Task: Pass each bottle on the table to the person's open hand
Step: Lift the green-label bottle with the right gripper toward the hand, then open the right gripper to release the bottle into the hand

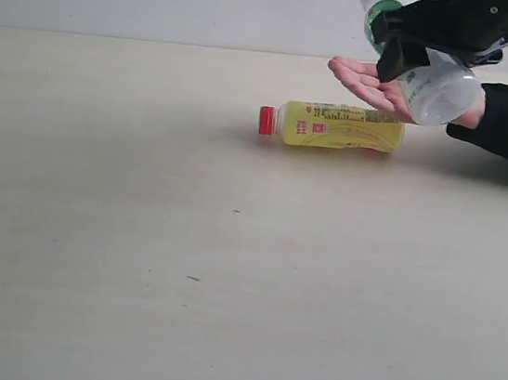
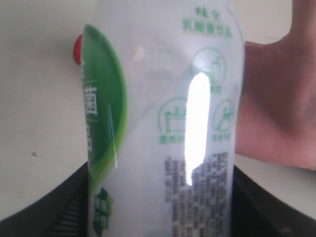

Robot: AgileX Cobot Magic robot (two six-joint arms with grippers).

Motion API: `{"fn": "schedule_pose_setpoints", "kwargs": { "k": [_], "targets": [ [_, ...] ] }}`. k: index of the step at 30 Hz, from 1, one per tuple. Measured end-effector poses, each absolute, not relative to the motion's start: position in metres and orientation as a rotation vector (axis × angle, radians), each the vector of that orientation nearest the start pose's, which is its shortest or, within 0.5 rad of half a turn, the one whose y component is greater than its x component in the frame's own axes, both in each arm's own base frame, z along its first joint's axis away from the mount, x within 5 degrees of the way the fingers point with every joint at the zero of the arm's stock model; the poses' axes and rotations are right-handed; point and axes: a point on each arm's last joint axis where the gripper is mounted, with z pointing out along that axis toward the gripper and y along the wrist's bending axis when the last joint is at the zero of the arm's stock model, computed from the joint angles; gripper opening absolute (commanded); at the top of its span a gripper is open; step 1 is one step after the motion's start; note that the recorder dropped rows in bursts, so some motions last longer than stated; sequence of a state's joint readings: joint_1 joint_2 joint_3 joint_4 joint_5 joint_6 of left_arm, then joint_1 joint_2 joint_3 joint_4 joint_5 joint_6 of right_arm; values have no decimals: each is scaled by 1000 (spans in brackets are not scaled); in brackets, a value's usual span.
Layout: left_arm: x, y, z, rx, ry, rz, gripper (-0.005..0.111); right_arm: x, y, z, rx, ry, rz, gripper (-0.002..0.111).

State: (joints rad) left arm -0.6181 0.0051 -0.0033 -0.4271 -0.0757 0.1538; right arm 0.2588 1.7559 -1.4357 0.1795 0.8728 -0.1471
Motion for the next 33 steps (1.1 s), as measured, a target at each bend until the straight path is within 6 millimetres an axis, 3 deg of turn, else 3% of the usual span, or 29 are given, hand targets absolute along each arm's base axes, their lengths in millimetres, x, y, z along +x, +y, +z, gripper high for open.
{"fn": "schedule_pose_setpoints", "kwargs": {
  "k": [7,17,19,21,22,25,33],
  "targets": [
    [47,-30,220,224,1437,-711,0,368,101,261,-383,2607,202,0],
    [47,-30,220,224,1437,-711,0,382,103,224,-348,2677,187,0],
    [47,-30,220,224,1437,-711,0,383,103,224,-342,2670,186,9],
    [47,-30,220,224,1437,-711,0,383,103,224,-340,2670,185,30],
    [47,-30,220,224,1437,-711,0,383,103,224,-340,2670,185,50],
    [47,-30,220,224,1437,-711,0,383,103,224,-342,2668,182,71],
    [47,-30,220,224,1437,-711,0,385,103,225,-343,2648,174,88]
  ]
}}
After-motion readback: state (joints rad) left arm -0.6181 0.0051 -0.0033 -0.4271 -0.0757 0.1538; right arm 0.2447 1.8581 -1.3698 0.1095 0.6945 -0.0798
